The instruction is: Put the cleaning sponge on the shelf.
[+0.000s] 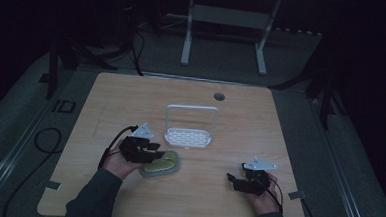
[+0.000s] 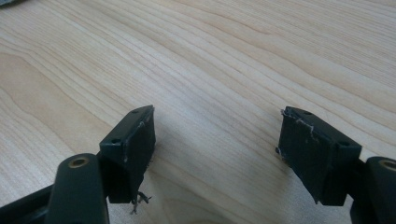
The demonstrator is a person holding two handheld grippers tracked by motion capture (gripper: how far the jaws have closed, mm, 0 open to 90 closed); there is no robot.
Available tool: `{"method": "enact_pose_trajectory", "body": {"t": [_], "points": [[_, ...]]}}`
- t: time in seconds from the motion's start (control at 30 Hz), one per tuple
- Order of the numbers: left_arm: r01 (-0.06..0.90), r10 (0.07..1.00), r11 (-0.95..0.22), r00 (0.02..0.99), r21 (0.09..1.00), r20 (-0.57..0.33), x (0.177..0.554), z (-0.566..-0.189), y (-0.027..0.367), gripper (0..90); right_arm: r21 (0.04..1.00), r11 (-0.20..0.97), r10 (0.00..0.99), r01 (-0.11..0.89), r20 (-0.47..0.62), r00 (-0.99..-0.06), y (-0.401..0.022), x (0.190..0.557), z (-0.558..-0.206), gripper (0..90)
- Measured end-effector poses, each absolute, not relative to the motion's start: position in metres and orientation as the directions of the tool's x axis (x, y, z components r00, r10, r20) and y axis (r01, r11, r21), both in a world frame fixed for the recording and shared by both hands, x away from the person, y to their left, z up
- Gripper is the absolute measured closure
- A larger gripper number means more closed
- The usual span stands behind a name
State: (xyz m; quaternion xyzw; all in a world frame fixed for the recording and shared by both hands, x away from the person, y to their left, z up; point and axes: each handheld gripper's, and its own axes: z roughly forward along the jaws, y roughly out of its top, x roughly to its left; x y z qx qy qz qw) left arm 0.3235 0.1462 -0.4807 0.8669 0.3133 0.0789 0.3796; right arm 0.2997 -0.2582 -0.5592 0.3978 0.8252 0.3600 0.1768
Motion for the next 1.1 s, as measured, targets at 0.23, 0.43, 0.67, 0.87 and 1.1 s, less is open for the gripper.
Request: {"method": "enact_pose_trajectory", "body": {"t": [0.23,0.43,0.67,0.87,1.1], "points": [[0.491,0.590,-0.540,0.800,0.684,-0.108,0.330,-0.479,0.146,60.6,0.735,0.423,0.784,0.530,-0.005,-0.621,-0.258,0.300,-0.559,26.7],[0.488,0.587,-0.551,0.803,0.677,-0.101,0.332,-0.478,0.145,59.9,0.735,0.424,0.784,0.530,-0.005,-0.621,-0.258,0.300,-0.559,26.7],[0.484,0.586,-0.563,0.806,0.670,-0.089,0.335,-0.471,0.145,56.1,0.735,0.425,0.783,0.529,-0.005,-0.622,-0.258,0.300,-0.559,26.7],[0.477,0.575,-0.590,0.814,0.651,-0.076,0.337,-0.467,0.143,53.6,0.735,0.425,0.783,0.528,-0.006,-0.621,-0.258,0.300,-0.559,26.7],[0.472,0.561,-0.627,0.825,0.619,-0.062,0.342,-0.466,0.140,51.4,0.735,0.426,0.783,0.527,-0.007,-0.622,-0.258,0.300,-0.559,26.7]]}}
